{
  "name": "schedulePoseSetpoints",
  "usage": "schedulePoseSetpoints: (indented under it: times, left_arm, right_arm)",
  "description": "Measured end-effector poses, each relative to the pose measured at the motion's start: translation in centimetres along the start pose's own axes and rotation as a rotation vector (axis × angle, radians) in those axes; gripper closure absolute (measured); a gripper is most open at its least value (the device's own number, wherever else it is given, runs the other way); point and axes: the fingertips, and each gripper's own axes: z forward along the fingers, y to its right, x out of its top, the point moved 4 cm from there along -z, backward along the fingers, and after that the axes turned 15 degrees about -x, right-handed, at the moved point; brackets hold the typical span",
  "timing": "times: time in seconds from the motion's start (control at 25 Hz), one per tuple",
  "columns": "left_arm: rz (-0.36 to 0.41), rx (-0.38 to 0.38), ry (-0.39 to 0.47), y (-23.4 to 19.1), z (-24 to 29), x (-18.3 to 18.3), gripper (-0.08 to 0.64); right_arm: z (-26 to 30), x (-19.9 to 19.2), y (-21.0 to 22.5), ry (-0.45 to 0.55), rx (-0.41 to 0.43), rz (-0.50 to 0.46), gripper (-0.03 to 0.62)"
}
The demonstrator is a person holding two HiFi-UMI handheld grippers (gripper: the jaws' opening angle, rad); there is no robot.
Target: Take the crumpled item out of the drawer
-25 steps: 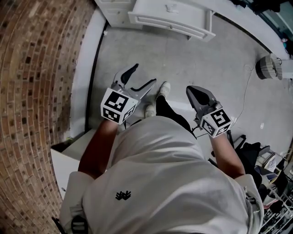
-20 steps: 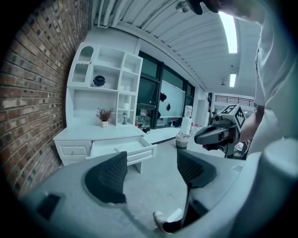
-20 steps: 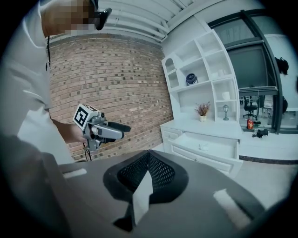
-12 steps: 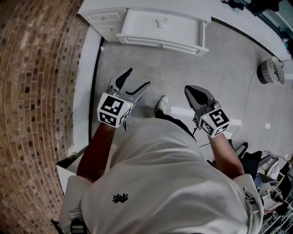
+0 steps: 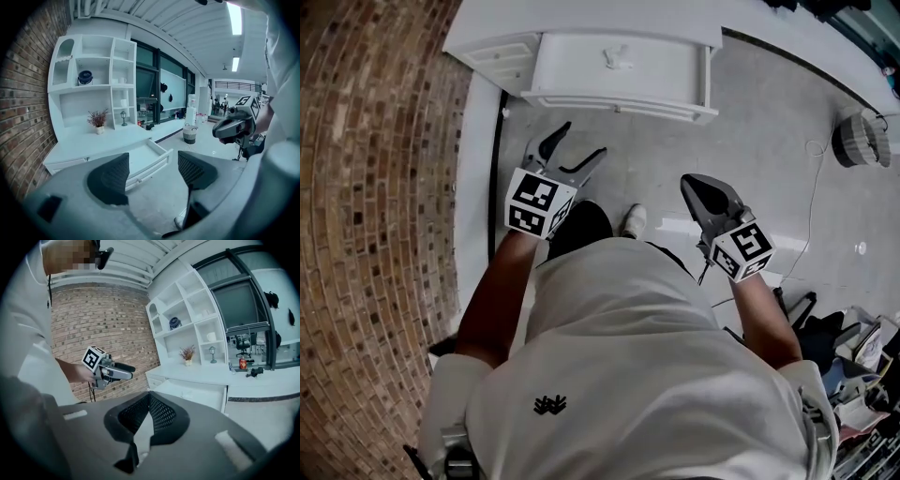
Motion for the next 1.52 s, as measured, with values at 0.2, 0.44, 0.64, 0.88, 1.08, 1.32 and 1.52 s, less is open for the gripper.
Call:
schedulePoseSetpoints:
  times: [0.2, 0.44, 0.64, 0.88, 1.08, 1.32, 1.52]
  left_arm:
    - [0.045, -0.028, -0.053, -4.4, 3.7, 0.8, 0.232]
    - [0.083, -0.098, -0.125, -11.2, 9.0, 1.0, 0.232]
    - [0.098, -0.146, -0.202, -17.3, 13.8, 0.4, 0.231]
    - [0.108, -0.235, -0.303, -22.6, 19.2, -1.2, 0.230]
    - [0.112, -0.297, -0.377, -25.9, 23.2, -3.1, 0.230]
    - [0.130, -0.363, -0.446, -28.4, 26.9, -5.1, 0.230]
    - [0.147, -0.424, -0.519, -29.3, 29.7, -7.3, 0.230]
  right_arm:
    - [1.2, 0.2, 2.4, -0.004, -0.056, 0.028, 0.580]
    - [3.5, 1.6, 4.9, -0.011, -0.152, 0.040, 0.581]
    - [6.0, 3.2, 7.2, -0.021, -0.239, 0.069, 0.580]
    - [9.4, 4.7, 8.4, -0.044, -0.328, 0.109, 0.580]
    - [11.5, 5.1, 8.8, -0.064, -0.391, 0.139, 0.580]
    - [13.2, 5.4, 9.1, -0.085, -0.484, 0.186, 0.580]
    - [14.2, 5.6, 9.0, -0.102, -0.560, 0.229, 0.580]
